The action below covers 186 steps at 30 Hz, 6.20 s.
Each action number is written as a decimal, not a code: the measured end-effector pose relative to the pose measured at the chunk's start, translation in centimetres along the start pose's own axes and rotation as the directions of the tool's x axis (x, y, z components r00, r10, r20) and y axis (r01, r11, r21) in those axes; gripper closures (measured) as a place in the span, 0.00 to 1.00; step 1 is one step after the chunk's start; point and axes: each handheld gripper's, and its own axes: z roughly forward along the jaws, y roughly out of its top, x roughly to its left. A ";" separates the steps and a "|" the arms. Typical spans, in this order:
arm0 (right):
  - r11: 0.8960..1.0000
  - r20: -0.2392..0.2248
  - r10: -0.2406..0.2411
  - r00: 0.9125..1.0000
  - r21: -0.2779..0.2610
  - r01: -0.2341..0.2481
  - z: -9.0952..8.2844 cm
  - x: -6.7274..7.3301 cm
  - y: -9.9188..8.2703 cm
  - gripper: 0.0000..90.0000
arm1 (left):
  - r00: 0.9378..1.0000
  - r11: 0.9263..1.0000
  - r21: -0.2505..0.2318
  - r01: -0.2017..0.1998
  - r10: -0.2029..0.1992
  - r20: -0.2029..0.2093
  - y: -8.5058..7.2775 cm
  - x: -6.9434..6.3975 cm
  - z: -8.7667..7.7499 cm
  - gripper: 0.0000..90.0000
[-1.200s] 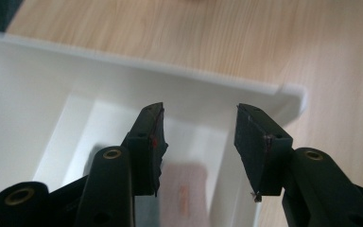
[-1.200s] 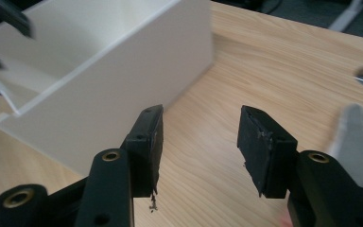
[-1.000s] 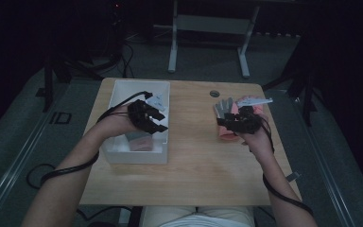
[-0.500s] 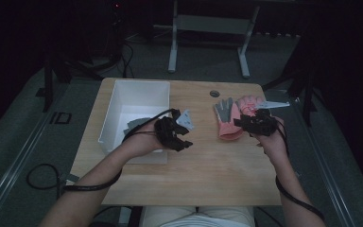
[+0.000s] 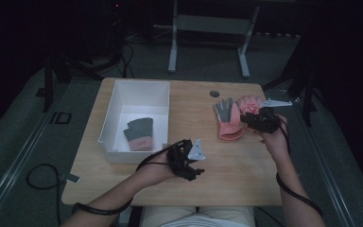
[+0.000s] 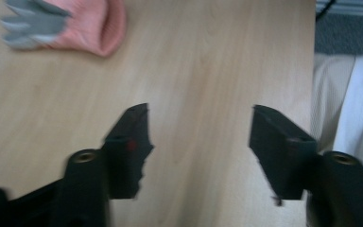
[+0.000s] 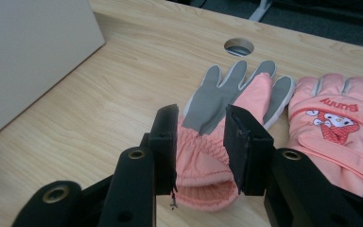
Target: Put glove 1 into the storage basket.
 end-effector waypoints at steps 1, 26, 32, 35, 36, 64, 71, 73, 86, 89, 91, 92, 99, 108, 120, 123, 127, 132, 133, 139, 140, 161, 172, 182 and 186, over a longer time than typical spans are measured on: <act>1.000 0.006 -0.001 1.000 0.004 0.001 0.3 -0.1 0.0 0.73 | 1.000 1.000 0.005 0.006 -0.006 0.000 -0.3 -0.4 0.4 0.35; 0.979 0.088 -0.099 0.991 0.187 0.082 12.2 -0.5 0.6 0.71 | 0.991 0.991 -0.101 0.089 -0.099 -0.091 -6.2 -4.6 5.6 0.01; 0.973 0.113 -0.112 0.987 0.212 0.086 13.7 -0.3 -0.5 0.77 | 0.985 0.986 -0.134 0.096 -0.113 -0.128 -6.7 -4.7 5.5 0.01; 0.978 0.121 -0.073 0.990 0.204 0.048 14.1 -0.2 -0.8 0.83 | 0.985 0.983 -0.148 0.107 -0.125 -0.116 -6.9 -4.5 5.4 0.01; 0.978 0.127 -0.061 0.990 0.205 0.034 14.1 -0.1 -0.9 0.87 | 0.986 0.984 -0.148 0.102 -0.120 -0.120 -7.0 -4.5 5.4 0.01; 0.993 0.183 0.115 0.976 -0.006 -0.116 1.2 9.4 -1.0 0.99 | 0.987 0.982 -0.168 0.090 -0.111 -0.118 -7.5 -4.4 5.5 0.01; 0.987 0.196 0.153 0.969 0.027 -0.161 2.1 11.1 -3.6 0.99 | 0.987 0.981 -0.174 0.083 -0.105 -0.119 -7.6 -4.5 5.5 0.01; 0.985 0.203 0.147 0.968 0.061 -0.162 3.0 11.3 -4.4 0.99 | 0.988 0.981 -0.171 0.087 -0.107 -0.114 -7.6 -4.5 5.5 0.01; 0.981 0.188 0.087 0.978 0.156 -0.117 6.3 12.5 -7.1 0.98 | 0.987 0.978 -0.186 0.095 -0.117 -0.108 -7.9 -4.4 5.5 0.01; 0.982 0.184 0.077 0.980 0.158 -0.107 6.2 12.4 -7.3 0.98 | 0.987 0.978 -0.186 0.099 -0.120 -0.106 -7.9 -4.4 5.5 0.01; 0.981 0.182 0.082 0.980 0.160 -0.111 6.1 12.3 -7.4 0.97 | 0.987 0.977 -0.184 0.104 -0.124 -0.101 -7.9 -4.3 5.6 0.01; 0.981 0.182 0.078 0.980 0.161 -0.108 6.1 12.3 -7.4 0.97 | 0.987 0.977 -0.186 0.104 -0.124 -0.102 -8.0 -4.3 5.6 0.01; 0.981 0.138 0.068 0.988 0.170 -0.091 5.5 12.1 -6.9 0.82 | 0.987 0.974 -0.202 0.098 -0.121 -0.104 -7.9 -4.4 5.6 0.02; 0.998 0.166 0.058 0.984 0.024 -0.063 0.8 8.3 -5.2 0.70 | 0.987 0.971 -0.206 0.118 -0.138 -0.086 -7.9 -4.2 5.6 0.02; 0.992 0.259 0.127 0.957 -0.044 -0.120 0.9 -2.4 -3.4 0.70 | 0.986 0.967 -0.218 0.135 -0.153 -0.069 -7.9 -4.1 5.6 0.02; 0.991 0.281 0.133 0.951 -0.051 -0.124 2.0 -4.1 -2.9 0.67 | 0.986 0.968 -0.215 0.133 -0.150 -0.067 -8.0 -4.1 5.6 0.02; 0.992 0.303 0.130 0.944 -0.043 -0.123 3.4 -5.8 -2.1 0.63 | 0.986 0.966 -0.224 0.131 -0.150 -0.069 -8.0 -4.2 5.3 0.02; 0.990 0.333 0.137 0.933 -0.022 -0.138 5.3 -7.5 -1.5 0.57 | 0.985 0.964 -0.225 0.142 -0.160 -0.065 -8.1 -4.2 5.3 0.02; 0.991 0.343 0.131 0.930 -0.016 -0.134 5.7 -7.8 -1.4 0.57 | 0.985 0.965 -0.223 0.139 -0.157 -0.065 -8.2 -4.2 5.3 0.02; 0.985 0.360 0.157 0.920 0.015 -0.174 7.7 -9.3 -1.0 0.56 | 0.985 0.965 -0.219 0.143 -0.160 -0.064 -8.3 -4.0 5.2 0.02; 0.984 0.361 0.155 0.920 0.029 -0.178 8.1 -9.4 -1.0 0.55 | 0.985 0.965 -0.219 0.146 -0.163 -0.063 -8.3 -4.0 5.2 0.02; 0.963 0.374 0.198 0.906 0.099 -0.252 9.6 -10.0 -1.5 0.99 | 0.985 0.965 -0.220 0.141 -0.158 -0.063 -8.4 -3.8 5.0 0.02; 0.981 0.333 0.181 0.925 0.010 -0.195 2.0 -7.5 -1.1 1.00 | 0.986 0.965 -0.223 0.137 -0.155 -0.065 -8.2 -3.9 5.1 0.02; 0.977 0.317 0.183 0.931 0.050 -0.209 3.5 -8.7 -0.7 1.00 | 0.987 0.966 -0.223 0.133 -0.150 -0.060 -8.0 -3.8 5.3 0.02; 0.968 0.325 0.206 0.923 0.068 -0.240 5.4 -9.7 -1.3 0.77 | 0.987 0.965 -0.223 0.136 -0.152 -0.058 -8.1 -3.7 5.3 0.02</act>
